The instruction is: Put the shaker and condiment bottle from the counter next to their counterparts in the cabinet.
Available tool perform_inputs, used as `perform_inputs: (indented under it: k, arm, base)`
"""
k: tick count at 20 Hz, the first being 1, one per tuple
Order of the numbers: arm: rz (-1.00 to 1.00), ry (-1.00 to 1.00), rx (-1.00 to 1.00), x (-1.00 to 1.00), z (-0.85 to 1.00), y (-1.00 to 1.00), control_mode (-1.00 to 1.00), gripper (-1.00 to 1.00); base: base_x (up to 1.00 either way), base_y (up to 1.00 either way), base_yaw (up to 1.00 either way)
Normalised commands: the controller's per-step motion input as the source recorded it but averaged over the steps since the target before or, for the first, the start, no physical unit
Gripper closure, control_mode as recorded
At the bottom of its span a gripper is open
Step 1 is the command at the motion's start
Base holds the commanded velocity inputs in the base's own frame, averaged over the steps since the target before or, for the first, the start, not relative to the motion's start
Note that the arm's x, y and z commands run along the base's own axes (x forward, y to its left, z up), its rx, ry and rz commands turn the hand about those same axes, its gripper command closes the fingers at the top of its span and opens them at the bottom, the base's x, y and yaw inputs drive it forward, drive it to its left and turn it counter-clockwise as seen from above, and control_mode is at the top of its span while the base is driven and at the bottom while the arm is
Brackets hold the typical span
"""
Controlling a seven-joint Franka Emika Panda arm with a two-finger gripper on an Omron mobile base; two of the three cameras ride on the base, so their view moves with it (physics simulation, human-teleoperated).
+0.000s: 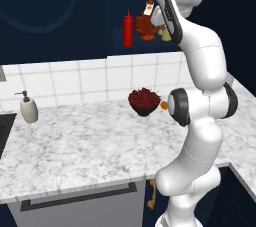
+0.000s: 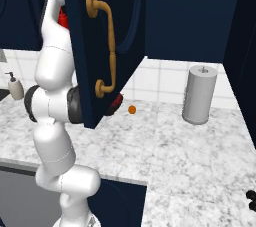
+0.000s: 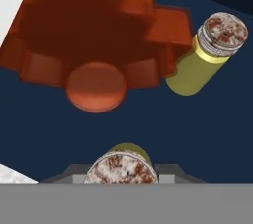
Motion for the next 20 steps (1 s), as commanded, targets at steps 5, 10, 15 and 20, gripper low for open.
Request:
perform_inputs:
  k: [5, 10, 15, 20]
  arm:
    - [0.07, 0.01, 0.0, 0.0, -0.05, -0.02, -1.0, 1.0]
    - [0.12, 0.0, 0.0, 0.0, -0.13, -0.12, -1.0, 1.0]
    - [0.12, 0.0, 0.0, 0.0, -0.05, -0.1, -1.0, 1.0]
    - [0.06, 0.0, 0.0, 0.0, -0.01, 0.0, -1.0, -1.0]
  base:
    - [0.0, 0.0, 0.0]
    - [0.0, 0.0, 0.0]
    - [0.0, 0.0, 0.0]
    - [0.0, 0.0, 0.0]
